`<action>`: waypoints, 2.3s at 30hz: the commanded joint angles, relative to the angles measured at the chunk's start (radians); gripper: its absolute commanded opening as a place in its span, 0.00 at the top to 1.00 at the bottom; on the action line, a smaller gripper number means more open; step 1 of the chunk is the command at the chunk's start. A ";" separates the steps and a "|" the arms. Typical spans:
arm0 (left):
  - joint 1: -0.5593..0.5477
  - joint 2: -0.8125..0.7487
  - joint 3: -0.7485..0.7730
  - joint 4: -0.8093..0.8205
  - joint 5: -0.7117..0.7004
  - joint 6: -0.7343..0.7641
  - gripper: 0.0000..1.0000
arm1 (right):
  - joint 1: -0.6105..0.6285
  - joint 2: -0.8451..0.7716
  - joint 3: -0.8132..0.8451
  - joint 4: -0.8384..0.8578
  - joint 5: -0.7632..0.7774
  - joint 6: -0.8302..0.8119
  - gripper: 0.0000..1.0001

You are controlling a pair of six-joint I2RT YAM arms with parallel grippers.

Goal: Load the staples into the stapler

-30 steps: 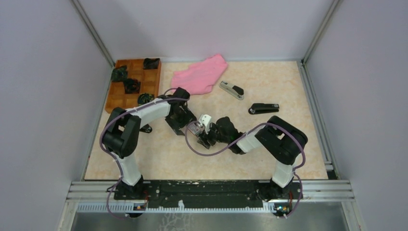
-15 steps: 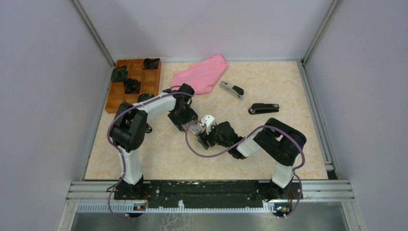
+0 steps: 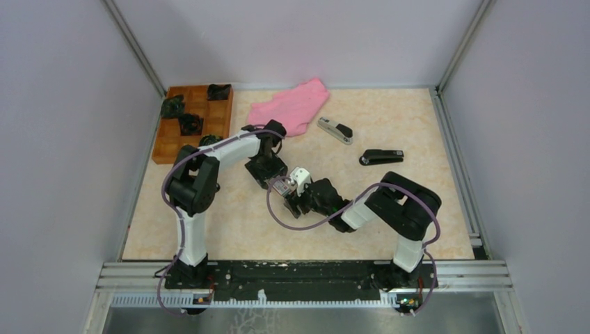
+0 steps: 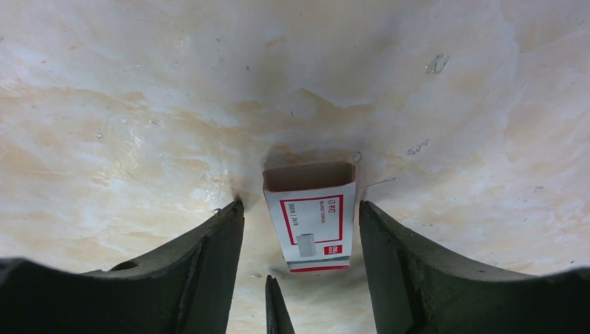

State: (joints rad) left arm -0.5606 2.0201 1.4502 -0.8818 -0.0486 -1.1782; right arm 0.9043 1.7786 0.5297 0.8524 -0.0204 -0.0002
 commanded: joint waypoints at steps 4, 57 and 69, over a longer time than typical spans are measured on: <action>-0.015 0.055 0.018 -0.037 -0.041 -0.053 0.36 | 0.029 0.038 0.017 0.055 0.037 0.012 0.31; -0.013 0.110 0.058 -0.078 -0.080 -0.077 0.52 | 0.049 -0.028 -0.077 -0.033 0.064 0.022 0.63; 0.010 0.106 0.067 -0.087 -0.100 -0.063 0.52 | 0.050 -0.135 -0.149 -0.107 0.053 0.017 0.61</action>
State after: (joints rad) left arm -0.5640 2.0724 1.5200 -0.9726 -0.0624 -1.2179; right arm 0.9405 1.6833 0.4091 0.8562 0.0475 0.0086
